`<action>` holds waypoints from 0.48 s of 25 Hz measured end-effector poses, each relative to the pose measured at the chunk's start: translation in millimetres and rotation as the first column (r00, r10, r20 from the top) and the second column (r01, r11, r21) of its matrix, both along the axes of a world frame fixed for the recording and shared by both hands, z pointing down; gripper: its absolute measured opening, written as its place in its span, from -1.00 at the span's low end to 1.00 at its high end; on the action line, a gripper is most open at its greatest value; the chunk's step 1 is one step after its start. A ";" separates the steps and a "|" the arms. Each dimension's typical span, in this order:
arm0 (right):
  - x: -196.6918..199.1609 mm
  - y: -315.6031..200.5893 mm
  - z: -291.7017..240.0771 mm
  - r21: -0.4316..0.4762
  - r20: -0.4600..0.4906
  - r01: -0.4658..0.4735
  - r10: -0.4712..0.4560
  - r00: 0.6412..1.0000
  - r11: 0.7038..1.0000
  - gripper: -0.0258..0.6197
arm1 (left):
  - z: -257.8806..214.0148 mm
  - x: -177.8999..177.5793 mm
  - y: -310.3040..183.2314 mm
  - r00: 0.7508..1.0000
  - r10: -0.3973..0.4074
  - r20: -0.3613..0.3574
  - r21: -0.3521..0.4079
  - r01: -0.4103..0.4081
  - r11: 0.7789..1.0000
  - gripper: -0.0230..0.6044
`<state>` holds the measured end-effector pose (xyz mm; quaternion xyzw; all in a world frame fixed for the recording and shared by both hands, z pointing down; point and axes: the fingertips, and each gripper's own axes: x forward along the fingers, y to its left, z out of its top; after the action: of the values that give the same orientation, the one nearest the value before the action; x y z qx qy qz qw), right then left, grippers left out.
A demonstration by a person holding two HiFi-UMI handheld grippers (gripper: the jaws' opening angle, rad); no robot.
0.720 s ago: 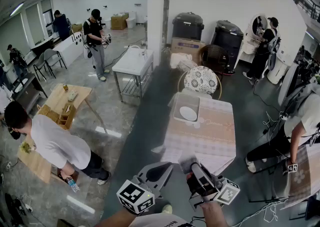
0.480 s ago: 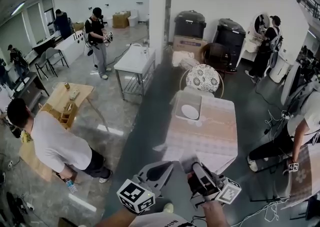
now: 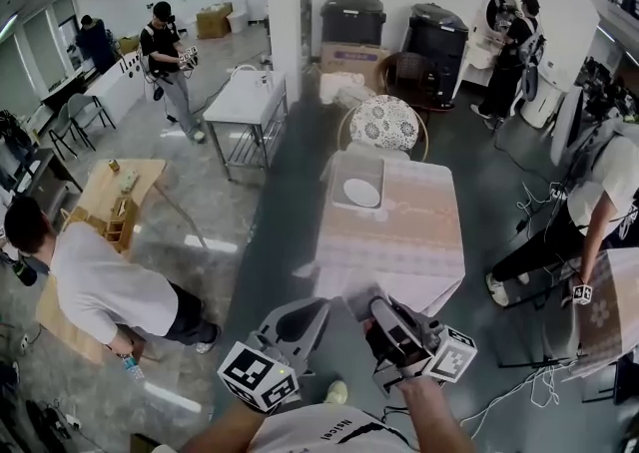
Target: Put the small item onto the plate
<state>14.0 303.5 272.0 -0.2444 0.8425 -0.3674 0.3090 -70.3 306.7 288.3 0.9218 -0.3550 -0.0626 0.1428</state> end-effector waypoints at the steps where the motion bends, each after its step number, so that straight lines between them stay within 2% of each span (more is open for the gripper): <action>1: 1.5 0.6 0.5 -0.003 0.000 -0.003 0.003 1.000 1.000 -0.64 | 0.8 1.1 0.1 1.000 0.001 0.003 -0.005 -0.001 1.000 -0.91; 12: 18.8 -1.4 6.7 -0.021 0.007 -0.026 0.026 1.000 0.999 -0.64 | 5.4 11.4 -8.9 0.999 -0.013 0.035 -0.003 0.013 1.000 -0.91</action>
<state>32.8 302.0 278.8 -0.2573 0.8342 -0.3730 0.3142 -58.9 297.9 293.7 0.9202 -0.3635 -0.0468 0.1377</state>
